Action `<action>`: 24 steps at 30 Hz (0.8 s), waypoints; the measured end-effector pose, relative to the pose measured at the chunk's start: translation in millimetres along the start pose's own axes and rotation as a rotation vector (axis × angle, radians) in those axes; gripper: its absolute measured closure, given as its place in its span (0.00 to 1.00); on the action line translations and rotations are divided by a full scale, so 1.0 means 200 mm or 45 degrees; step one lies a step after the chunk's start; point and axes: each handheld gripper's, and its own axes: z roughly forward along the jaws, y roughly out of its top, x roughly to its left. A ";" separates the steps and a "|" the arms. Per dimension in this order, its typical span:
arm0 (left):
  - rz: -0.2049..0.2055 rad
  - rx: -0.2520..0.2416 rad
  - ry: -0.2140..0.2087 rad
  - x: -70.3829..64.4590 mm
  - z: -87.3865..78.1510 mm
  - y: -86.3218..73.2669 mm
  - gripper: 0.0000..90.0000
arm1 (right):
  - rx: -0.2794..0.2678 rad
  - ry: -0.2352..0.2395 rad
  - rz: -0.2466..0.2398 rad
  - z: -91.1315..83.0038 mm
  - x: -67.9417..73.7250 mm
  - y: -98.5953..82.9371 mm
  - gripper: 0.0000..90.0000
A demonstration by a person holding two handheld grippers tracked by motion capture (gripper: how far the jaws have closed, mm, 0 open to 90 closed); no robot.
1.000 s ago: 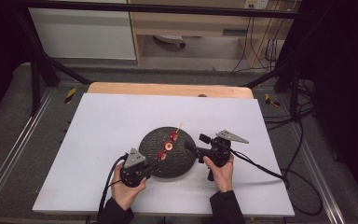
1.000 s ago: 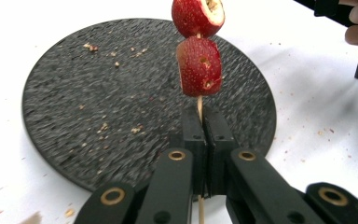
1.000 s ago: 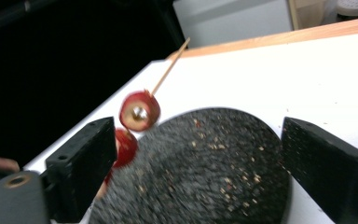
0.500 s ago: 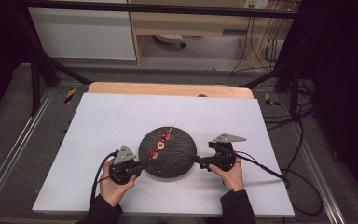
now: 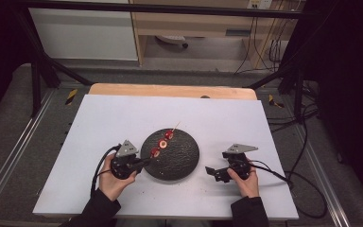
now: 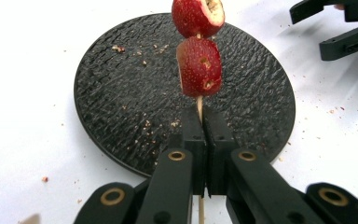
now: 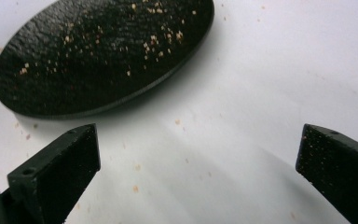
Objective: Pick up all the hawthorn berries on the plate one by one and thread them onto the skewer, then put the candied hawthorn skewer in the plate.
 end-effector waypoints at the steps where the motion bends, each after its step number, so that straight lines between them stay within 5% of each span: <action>1: 0.000 0.003 -0.003 0.00 0.00 0.00 0.98 | 0.004 -0.004 -0.006 -0.01 -0.01 -0.01 0.01; 24: -0.003 0.158 -0.003 0.04 0.17 0.12 0.98 | 0.044 -0.020 -0.020 -0.10 -0.05 -0.12 0.01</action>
